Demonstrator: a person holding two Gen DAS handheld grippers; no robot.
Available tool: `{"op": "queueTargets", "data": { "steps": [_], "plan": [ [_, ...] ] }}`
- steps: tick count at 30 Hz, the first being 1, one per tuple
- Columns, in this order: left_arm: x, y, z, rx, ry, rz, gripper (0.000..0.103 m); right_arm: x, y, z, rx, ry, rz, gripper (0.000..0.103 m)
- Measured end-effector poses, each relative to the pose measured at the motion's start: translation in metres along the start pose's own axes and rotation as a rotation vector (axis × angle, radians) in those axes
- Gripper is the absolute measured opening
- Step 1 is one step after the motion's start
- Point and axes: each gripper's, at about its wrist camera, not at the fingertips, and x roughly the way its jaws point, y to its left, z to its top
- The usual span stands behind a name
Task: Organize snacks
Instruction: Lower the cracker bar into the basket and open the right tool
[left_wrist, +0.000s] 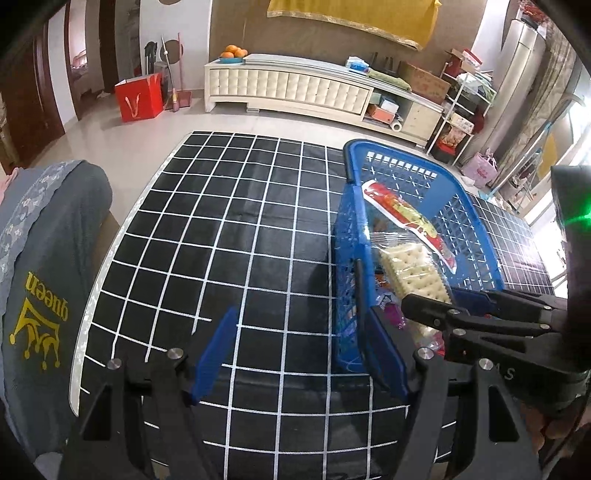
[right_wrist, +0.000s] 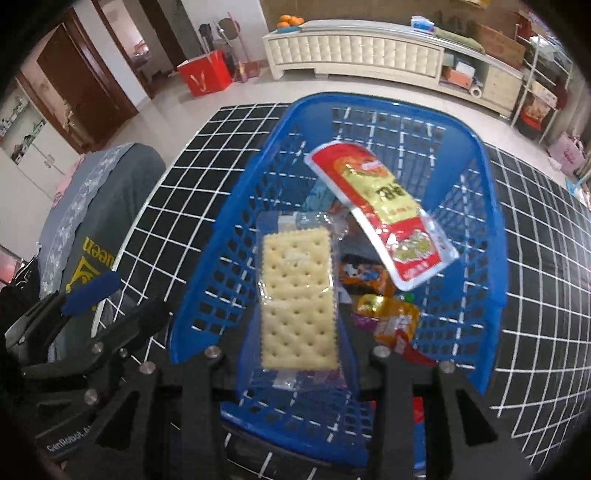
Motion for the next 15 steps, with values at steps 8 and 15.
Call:
{"op": "queueTargets", "data": {
  "steps": [8,15],
  "plan": [
    [-0.013,-0.002,-0.005,0.012,-0.034,0.020,0.070,-0.016,0.004,-0.003,-0.056,-0.049,-0.028,0.071],
    [-0.057,-0.027,-0.010,0.075,-0.145,-0.008,0.070,-0.077,-0.010,-0.020,-0.040,-0.187,-0.047,0.071]
  ]
}}
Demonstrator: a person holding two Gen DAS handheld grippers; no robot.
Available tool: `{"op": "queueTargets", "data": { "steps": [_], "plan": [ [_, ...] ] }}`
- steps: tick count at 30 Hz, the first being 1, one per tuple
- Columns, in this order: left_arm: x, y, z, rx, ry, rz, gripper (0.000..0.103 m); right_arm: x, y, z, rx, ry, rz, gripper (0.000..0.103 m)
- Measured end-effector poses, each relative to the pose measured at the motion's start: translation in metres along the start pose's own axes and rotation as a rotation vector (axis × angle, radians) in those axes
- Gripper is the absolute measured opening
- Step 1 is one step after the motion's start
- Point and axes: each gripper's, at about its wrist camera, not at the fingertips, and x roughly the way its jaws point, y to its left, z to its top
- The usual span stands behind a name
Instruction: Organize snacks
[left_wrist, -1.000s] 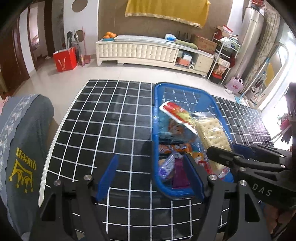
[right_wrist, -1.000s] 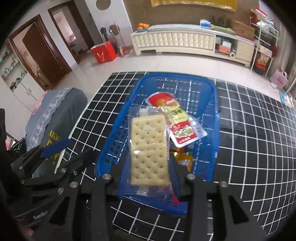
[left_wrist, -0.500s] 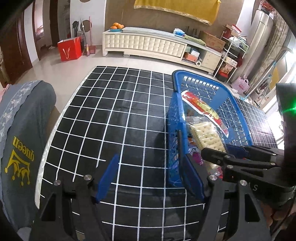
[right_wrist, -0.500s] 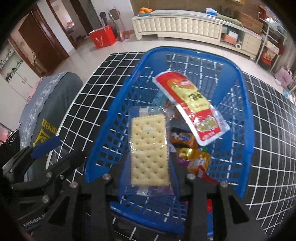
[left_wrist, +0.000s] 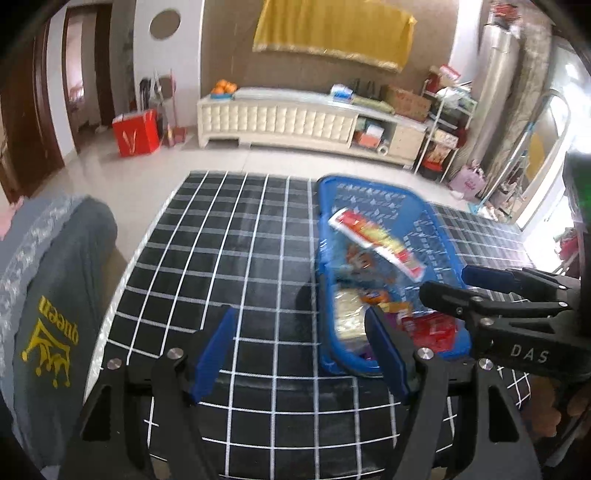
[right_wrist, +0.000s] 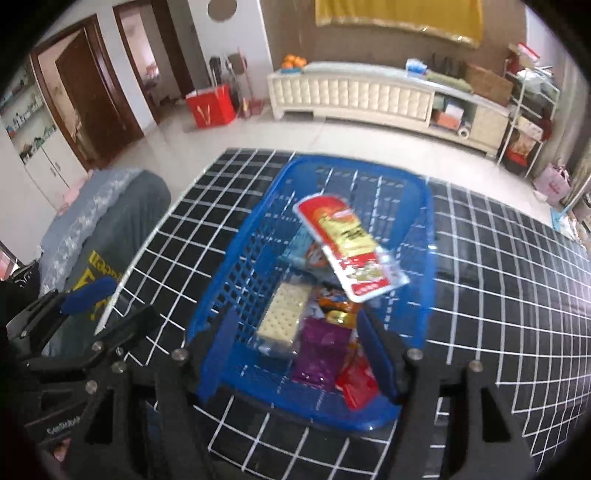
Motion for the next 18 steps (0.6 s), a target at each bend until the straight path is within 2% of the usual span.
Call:
{"op": "queueTargets", "data": {
  "steps": [7,10,12,13,14,15,18],
  "plan": [
    [-0.056,-0.034,-0.006,-0.001,-0.151,-0.071,0.070,-0.072,-0.023,-0.028,0.013,-0.121,-0.085,0.071],
    [-0.078,-0.049,-0.011,0.005,-0.220,-0.104,0.070,-0.103,-0.033,-0.044,0.032,-0.208,-0.126,0.071],
    [-0.091,-0.059,-0.016,0.017,-0.257,-0.111,0.070,-0.122,-0.040,-0.055,0.062,-0.267,-0.146,0.079],
    [-0.099,-0.067,-0.018,0.029,-0.268,-0.112,0.070,-0.135,-0.044,-0.062,0.077,-0.311,-0.168,0.087],
    [-0.103,-0.073,-0.019,0.043,-0.273,-0.114,0.075,-0.141,-0.046,-0.066,0.082,-0.332,-0.175,0.092],
    [-0.107,-0.077,-0.020,0.055,-0.279,-0.113,0.087,-0.153,-0.050,-0.073,0.089,-0.367,-0.183,0.094],
    [-0.129,-0.092,-0.030,0.091,-0.345,-0.088,0.091,-0.172,-0.056,-0.089,0.093,-0.410,-0.216,0.103]
  ]
}}
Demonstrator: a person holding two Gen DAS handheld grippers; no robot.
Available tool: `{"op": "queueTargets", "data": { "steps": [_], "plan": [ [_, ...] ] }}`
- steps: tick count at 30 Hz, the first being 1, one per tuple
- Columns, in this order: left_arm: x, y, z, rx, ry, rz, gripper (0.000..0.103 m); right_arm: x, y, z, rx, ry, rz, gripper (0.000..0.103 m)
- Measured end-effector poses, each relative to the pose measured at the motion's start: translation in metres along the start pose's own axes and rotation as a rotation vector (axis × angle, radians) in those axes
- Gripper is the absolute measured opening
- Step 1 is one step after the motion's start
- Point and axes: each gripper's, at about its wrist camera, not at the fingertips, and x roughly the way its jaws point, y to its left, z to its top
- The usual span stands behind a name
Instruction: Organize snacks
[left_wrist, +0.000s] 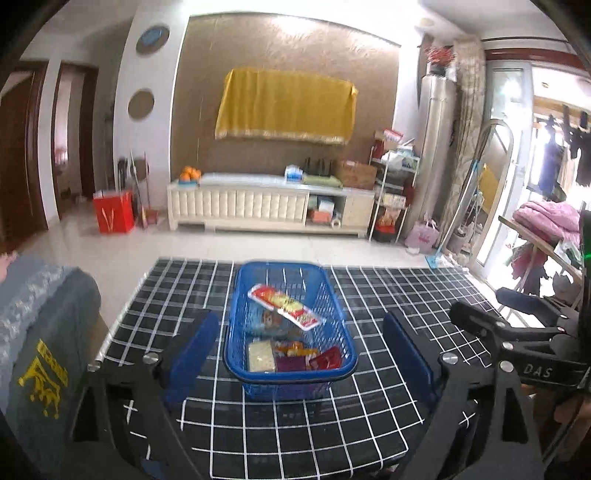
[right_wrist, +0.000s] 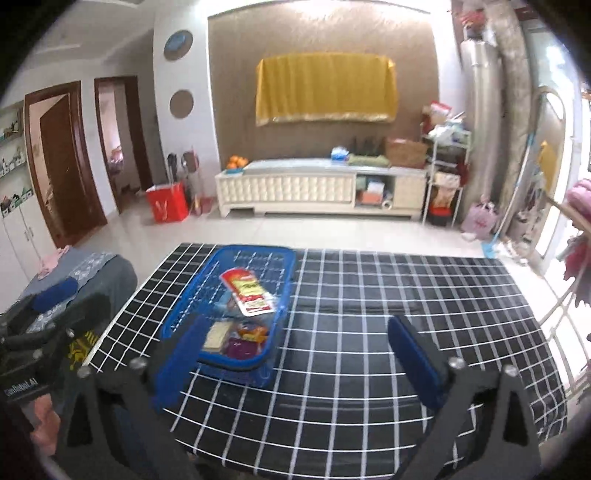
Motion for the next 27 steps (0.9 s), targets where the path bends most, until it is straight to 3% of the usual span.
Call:
{"op": "queueTargets", "data": {
  "steps": [1,2,13,27],
  "plan": [
    [-0.006,-0.004,-0.001,0.003,-0.011,0.002,0.093,-0.006,-0.002,-0.002,-0.004,-0.006,-0.017,0.103],
    [-0.012,-0.008,-0.001,0.007,-0.017,-0.003,0.103,-0.011,-0.004,-0.005,-0.007,-0.013,-0.028,0.103],
    [-0.062,-0.051,-0.031,0.091,-0.056,0.014,0.103,-0.079,0.000,-0.042,-0.041,-0.115,-0.066,0.103],
    [-0.096,-0.077,-0.038,0.146,-0.091,0.040,0.103,-0.111,-0.011,-0.055,-0.004,-0.161,-0.042,0.103]
  ]
}}
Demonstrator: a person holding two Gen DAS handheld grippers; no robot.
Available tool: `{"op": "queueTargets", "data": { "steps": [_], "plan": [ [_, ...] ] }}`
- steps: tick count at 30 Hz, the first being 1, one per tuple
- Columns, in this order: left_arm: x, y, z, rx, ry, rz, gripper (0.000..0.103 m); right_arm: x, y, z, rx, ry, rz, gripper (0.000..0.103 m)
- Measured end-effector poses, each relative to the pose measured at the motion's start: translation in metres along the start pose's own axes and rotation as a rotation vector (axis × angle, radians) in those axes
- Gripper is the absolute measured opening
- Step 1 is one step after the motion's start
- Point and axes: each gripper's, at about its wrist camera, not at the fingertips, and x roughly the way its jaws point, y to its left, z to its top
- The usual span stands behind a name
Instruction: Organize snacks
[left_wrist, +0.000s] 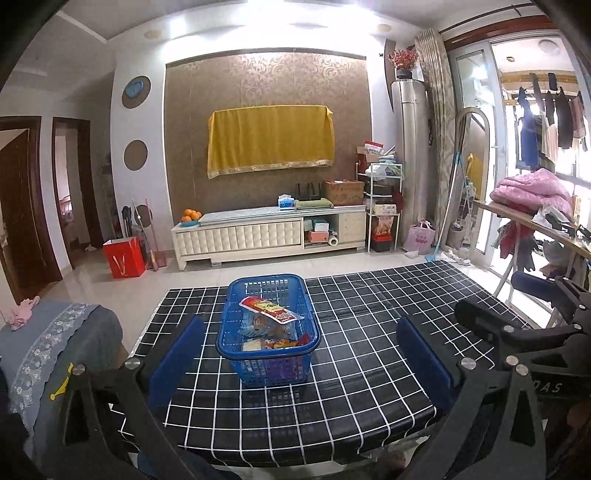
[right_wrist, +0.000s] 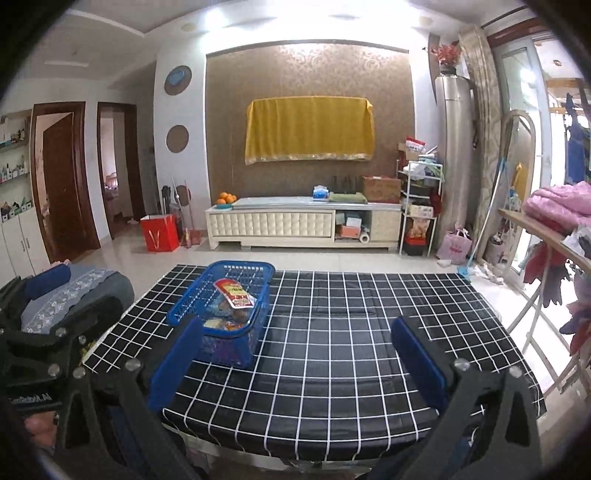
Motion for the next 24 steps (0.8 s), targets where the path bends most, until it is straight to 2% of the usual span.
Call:
{"op": "queueTargets", "data": {
  "steps": [24],
  "plan": [
    [-0.008,0.008,-0.004,-0.053,0.027,0.001,0.103,-0.013,0.011,-0.005,-0.006,-0.001,0.009,0.103]
  ]
}}
